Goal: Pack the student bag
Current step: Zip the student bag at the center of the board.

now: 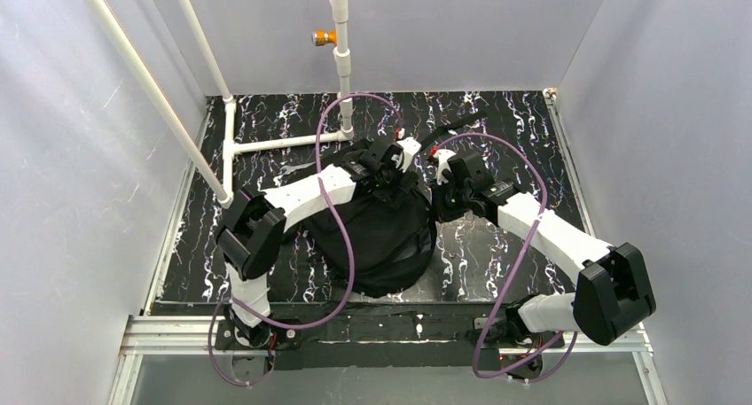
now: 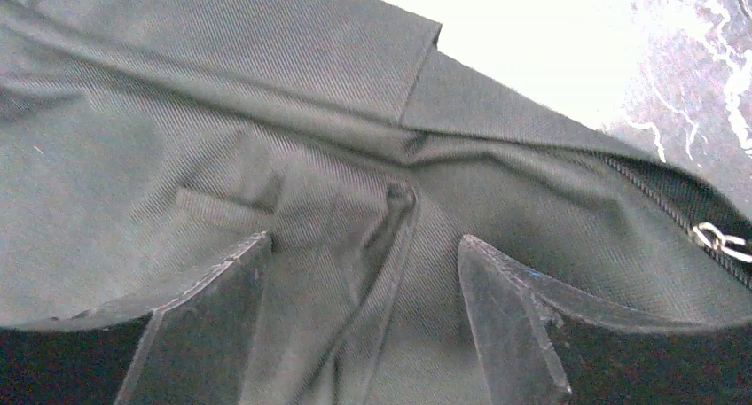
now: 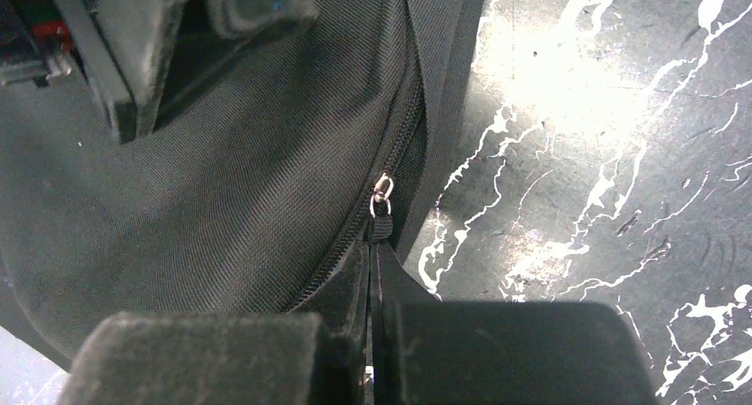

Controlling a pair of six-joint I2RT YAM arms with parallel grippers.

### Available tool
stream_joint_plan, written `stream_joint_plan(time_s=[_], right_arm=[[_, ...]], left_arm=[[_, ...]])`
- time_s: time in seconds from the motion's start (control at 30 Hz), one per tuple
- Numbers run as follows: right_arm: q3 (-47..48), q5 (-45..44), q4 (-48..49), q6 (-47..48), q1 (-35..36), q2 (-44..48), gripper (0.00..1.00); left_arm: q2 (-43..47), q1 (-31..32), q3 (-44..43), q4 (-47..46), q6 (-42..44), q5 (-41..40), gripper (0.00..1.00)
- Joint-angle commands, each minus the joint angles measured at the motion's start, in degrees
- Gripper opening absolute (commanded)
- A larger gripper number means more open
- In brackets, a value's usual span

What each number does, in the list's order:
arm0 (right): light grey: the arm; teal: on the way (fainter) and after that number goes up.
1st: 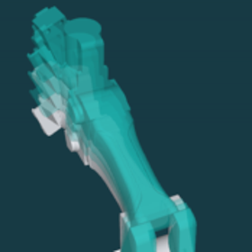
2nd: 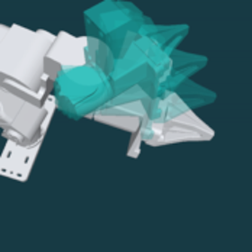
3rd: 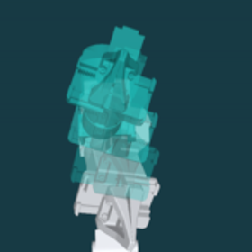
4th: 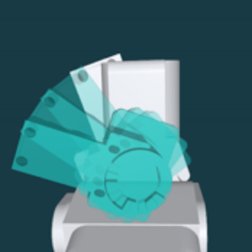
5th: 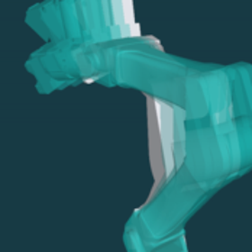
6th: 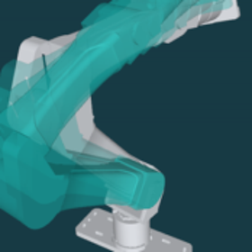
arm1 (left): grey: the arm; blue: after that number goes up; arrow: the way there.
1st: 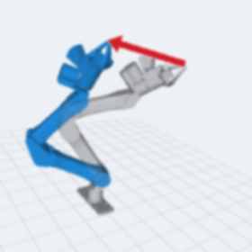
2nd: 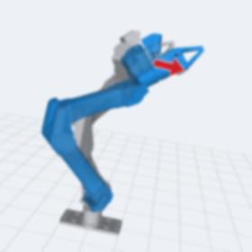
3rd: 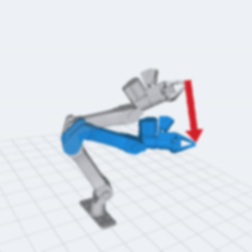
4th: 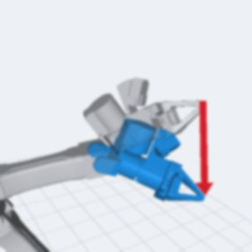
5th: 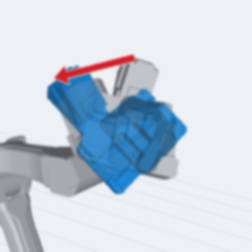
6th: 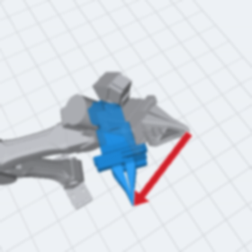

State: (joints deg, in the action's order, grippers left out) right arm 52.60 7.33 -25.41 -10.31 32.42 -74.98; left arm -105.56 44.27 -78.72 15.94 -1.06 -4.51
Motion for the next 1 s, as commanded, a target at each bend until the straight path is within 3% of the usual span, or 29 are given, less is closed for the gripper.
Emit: stream_joint_plan(time_s=[0.0,0.17,0.47,0.73,0.97], right_arm=[[0.6,2.2,1.4,0.0,0.1,1.7,0.01],[0.3,3.2,1.8,-1.1,0.2,2.6,0.01],[1.4,-1.6,-9.3,-2.2,0.3,4.8,0.01],[-4.1,3.7,-10.9,-8.8,2.2,10.6,0.01],[-9.0,3.0,-7.1,-18.4,10.9,14.7,0.01]], left_arm=[[-1.4,0.2,-3.9,-3.5,6.0,-5.0,0.73],[-6.8,-0.2,-8.2,1.3,3.8,-9.1,0.68],[-12.3,-5.3,-9.4,3.7,-5.6,-6.9,0.34],[-12.3,-8.4,-9.1,1.3,-7.9,-4.2,0.33],[-13.5,-9.7,-12.6,2.5,-8.6,-2.1,0.33]])
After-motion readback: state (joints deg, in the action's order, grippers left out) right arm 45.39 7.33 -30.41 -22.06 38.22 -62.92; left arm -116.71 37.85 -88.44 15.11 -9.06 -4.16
